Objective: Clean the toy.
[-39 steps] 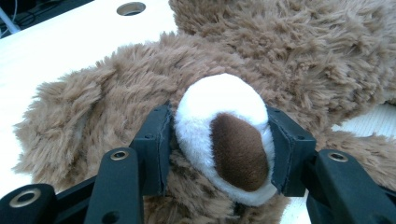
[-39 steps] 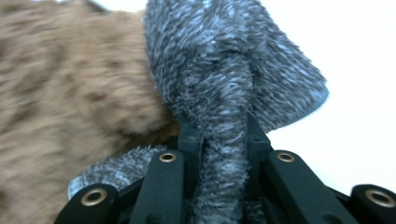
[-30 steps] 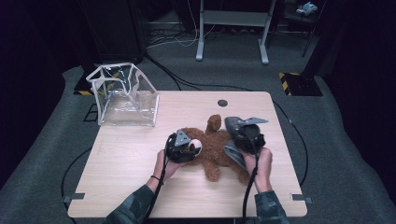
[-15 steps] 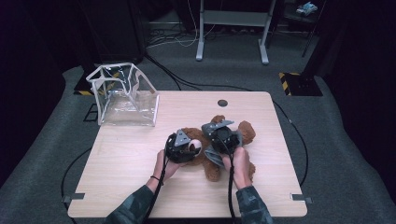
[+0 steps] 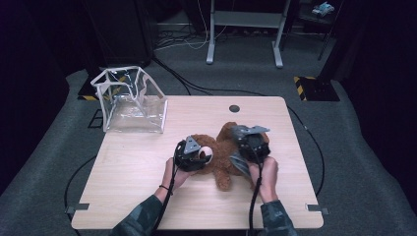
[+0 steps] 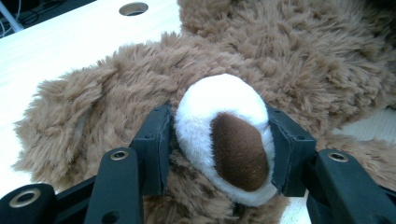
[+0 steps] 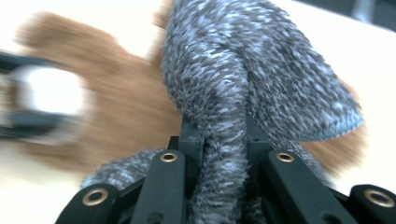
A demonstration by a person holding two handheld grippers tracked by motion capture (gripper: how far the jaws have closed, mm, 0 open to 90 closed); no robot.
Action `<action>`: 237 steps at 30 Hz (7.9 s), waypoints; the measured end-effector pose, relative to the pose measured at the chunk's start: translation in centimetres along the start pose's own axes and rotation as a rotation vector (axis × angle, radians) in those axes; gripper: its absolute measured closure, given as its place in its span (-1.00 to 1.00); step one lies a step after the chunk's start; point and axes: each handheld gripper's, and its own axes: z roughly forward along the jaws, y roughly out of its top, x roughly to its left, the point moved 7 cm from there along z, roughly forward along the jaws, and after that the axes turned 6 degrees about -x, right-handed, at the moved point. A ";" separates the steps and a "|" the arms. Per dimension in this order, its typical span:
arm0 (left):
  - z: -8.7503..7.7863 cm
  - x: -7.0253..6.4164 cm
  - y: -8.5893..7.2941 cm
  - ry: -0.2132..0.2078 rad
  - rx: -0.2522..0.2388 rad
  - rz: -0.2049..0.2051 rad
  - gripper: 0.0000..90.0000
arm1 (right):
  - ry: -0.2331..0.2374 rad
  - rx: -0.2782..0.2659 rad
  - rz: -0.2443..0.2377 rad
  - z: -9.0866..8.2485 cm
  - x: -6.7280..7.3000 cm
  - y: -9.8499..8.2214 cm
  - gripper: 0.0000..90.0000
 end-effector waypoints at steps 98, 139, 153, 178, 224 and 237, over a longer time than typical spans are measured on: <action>0.3 0.2 0.3 -0.009 0.016 -0.021 0.06 | 0.037 0.022 -0.100 2.2 6.3 -4.5 0.67; 2.7 3.6 2.3 -0.146 0.183 -0.159 0.06 | -0.127 0.070 0.027 -0.3 -2.4 -6.6 0.67; 2.7 3.4 2.1 -0.150 0.171 -0.165 0.06 | 0.014 0.166 -0.113 4.2 6.9 -7.3 0.68; 2.6 3.5 2.1 -0.149 0.169 -0.151 0.06 | 0.025 0.127 -0.164 3.1 5.3 -4.4 0.66; 2.8 3.4 2.0 -0.142 0.151 -0.156 0.06 | 0.013 0.141 -0.037 2.8 3.2 -8.4 0.67; 2.7 3.4 2.0 -0.140 0.153 -0.145 0.06 | 0.198 0.127 -0.078 2.3 7.6 -8.0 0.68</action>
